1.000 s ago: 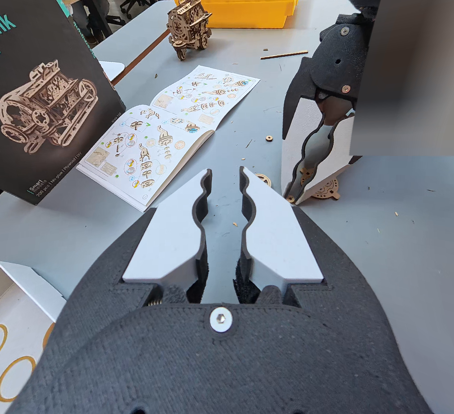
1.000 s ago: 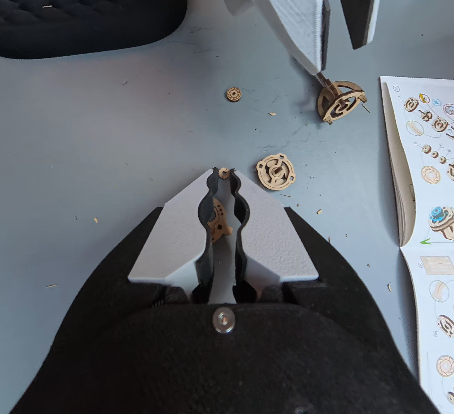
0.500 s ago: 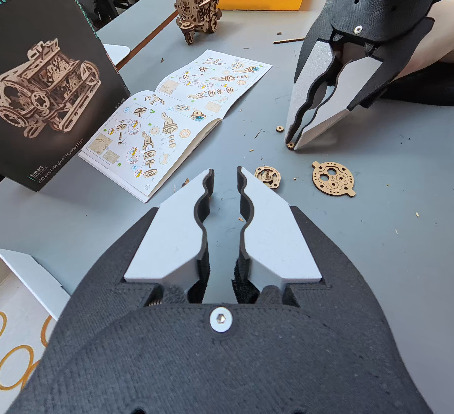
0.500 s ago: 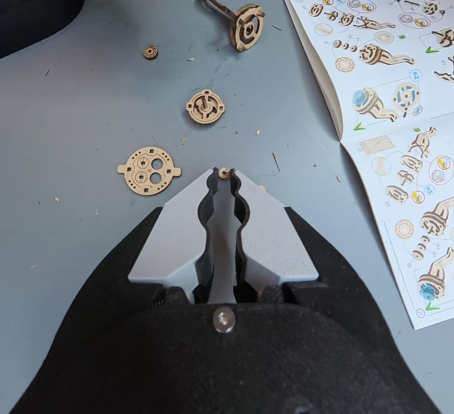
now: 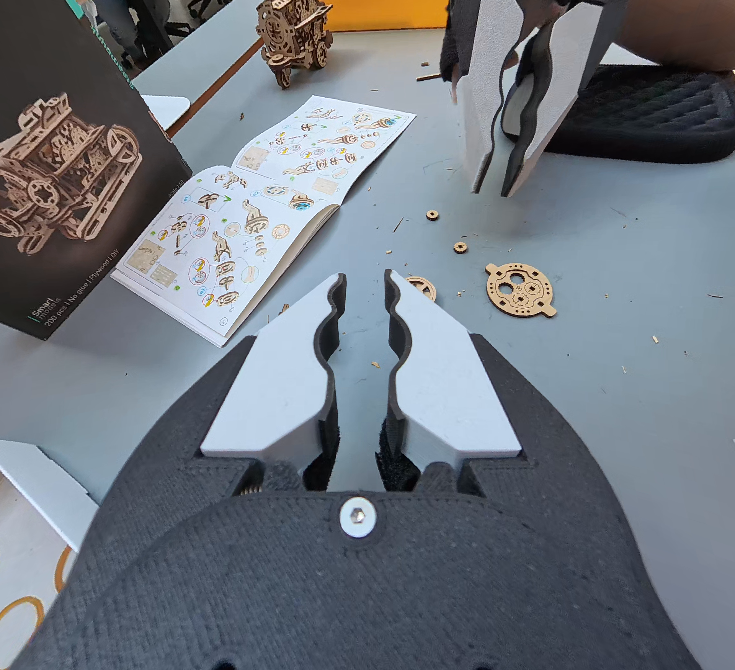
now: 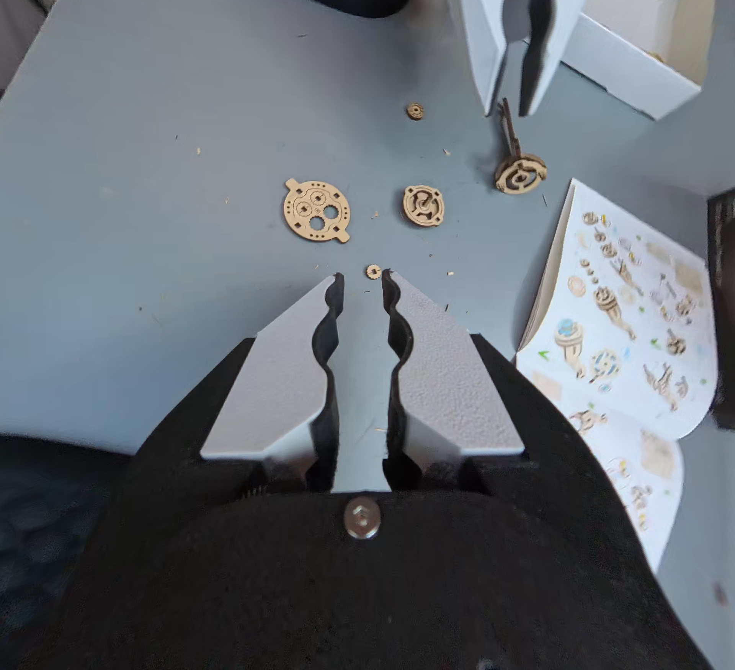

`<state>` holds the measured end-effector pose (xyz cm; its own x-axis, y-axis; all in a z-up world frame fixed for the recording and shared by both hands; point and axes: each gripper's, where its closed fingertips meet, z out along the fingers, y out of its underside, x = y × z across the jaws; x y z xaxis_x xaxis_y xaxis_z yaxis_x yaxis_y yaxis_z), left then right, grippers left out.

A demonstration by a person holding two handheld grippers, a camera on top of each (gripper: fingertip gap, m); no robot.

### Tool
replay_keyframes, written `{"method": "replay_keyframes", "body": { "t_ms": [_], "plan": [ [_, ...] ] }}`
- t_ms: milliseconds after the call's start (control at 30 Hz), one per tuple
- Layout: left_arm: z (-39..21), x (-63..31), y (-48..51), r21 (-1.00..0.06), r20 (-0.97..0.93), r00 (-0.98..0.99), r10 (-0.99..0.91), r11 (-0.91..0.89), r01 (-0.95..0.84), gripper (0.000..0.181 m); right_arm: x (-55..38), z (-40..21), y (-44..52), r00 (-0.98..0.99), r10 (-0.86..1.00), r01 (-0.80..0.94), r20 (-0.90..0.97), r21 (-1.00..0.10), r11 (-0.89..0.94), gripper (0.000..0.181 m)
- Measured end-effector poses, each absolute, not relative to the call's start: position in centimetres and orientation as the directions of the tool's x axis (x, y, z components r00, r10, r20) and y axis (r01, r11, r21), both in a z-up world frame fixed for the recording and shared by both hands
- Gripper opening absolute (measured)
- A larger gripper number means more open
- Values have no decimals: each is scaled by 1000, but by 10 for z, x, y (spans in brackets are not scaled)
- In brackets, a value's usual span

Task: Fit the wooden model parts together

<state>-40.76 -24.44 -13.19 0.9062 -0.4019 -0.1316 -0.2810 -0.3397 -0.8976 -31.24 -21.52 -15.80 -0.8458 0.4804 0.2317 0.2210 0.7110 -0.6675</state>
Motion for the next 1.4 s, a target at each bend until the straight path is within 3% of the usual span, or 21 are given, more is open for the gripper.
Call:
{"method": "replay_keyframes", "body": {
  "t_ms": [33, 200, 367, 1100, 1400],
  "plan": [
    [-130, -407, -245, -900, -140, 904, -403, -330, -286, 17, -312, -159, -216, -880, 396, 157, 262, -625, 764, 16],
    [-123, -412, -245, -906, -174, 907, -384, -299, -300, 17, -330, -166, -226, -955, 155, 34, 253, -428, 903, 14],
    [-123, -419, -246, -913, -145, 916, -373, -306, -269, 17, -332, -186, -220, -981, 120, 65, 151, -331, 941, 21],
    [-138, -421, -246, -895, -125, 915, -384, -355, -271, 17, -329, -198, -215, -966, 247, 192, 72, -441, 877, 8],
    [-155, -401, -252, -857, -81, 879, -470, -416, -302, 30, -347, -128, -157, -832, 511, 320, 214, -567, 759, 7]
  ]
}}
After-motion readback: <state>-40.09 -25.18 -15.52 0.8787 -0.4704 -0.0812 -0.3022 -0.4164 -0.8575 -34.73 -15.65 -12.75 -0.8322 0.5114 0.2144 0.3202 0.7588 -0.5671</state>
